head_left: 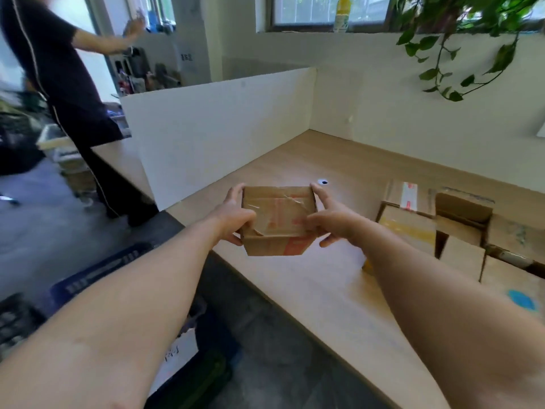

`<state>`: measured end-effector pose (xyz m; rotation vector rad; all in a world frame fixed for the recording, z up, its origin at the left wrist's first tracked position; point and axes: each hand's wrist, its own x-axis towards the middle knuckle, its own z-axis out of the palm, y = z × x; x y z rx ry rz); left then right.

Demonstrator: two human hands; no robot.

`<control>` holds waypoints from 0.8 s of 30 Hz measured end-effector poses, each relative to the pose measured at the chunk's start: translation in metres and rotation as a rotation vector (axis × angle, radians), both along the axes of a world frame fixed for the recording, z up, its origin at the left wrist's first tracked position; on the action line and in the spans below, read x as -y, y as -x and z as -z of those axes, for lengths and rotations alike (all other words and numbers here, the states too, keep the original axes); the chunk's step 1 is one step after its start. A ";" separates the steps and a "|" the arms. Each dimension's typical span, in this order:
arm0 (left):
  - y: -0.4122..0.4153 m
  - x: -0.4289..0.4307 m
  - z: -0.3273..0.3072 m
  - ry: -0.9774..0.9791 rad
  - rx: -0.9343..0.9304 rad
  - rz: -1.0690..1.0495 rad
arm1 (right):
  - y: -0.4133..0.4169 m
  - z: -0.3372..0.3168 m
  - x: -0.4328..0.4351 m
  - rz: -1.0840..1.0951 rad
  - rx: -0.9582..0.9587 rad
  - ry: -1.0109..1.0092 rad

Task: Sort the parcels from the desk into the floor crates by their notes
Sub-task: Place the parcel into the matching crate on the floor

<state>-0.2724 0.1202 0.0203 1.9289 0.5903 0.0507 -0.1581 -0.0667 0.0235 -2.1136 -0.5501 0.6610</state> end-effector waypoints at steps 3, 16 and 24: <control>0.041 -0.044 0.008 0.119 0.029 -0.137 | 0.027 0.007 -0.056 -0.062 -0.003 0.007; 0.188 -0.192 0.067 -0.082 -0.052 -0.461 | 0.150 0.047 -0.246 -0.207 0.056 0.036; 0.269 -0.233 0.087 0.001 0.039 -0.525 | 0.208 0.071 -0.317 -0.421 0.102 -0.002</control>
